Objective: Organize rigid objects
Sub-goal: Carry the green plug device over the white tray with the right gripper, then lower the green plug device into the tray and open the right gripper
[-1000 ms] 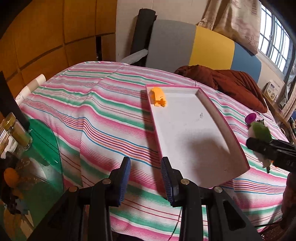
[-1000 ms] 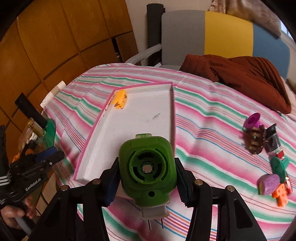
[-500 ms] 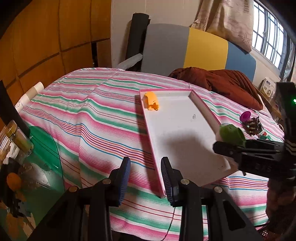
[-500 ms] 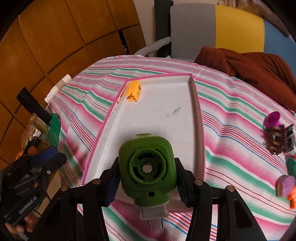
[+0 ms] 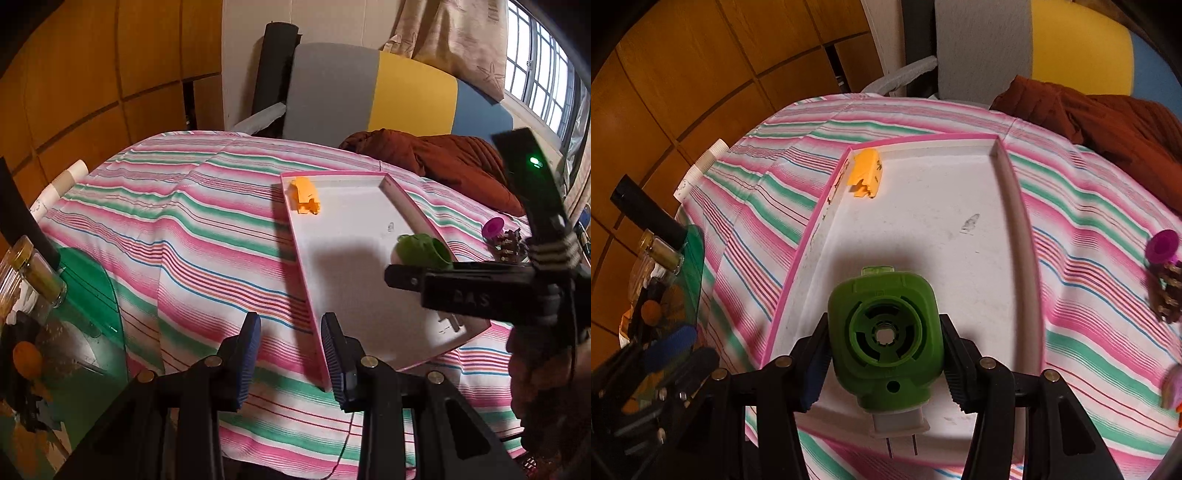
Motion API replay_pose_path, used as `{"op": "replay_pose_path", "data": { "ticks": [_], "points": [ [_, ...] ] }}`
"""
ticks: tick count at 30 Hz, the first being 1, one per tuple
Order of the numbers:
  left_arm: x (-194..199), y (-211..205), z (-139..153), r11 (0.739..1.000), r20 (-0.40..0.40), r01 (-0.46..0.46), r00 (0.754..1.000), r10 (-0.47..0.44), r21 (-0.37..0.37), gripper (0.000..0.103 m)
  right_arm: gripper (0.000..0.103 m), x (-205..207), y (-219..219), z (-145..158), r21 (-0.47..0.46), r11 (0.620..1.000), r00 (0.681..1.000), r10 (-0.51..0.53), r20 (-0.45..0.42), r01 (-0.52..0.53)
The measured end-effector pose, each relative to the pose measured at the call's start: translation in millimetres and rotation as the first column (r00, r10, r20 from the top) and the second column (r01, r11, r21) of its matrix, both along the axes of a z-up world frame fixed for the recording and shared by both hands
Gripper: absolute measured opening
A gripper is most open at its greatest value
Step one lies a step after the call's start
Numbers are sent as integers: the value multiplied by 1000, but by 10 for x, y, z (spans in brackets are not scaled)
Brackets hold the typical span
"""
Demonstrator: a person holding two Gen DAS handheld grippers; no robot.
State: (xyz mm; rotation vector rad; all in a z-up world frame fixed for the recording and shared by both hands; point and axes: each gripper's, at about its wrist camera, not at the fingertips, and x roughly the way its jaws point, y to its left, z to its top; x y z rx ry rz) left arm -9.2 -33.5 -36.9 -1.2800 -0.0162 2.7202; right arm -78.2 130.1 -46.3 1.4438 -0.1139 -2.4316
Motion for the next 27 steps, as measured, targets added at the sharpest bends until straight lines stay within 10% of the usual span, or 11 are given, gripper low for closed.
{"op": "replay_pose_path", "data": {
  "ticks": [27],
  "points": [
    [-80, -337, -207, 995, 62, -90, 994, 88, 35, 33, 60, -857, -345, -203, -136, 987, 991, -75, 115, 91]
  ]
}}
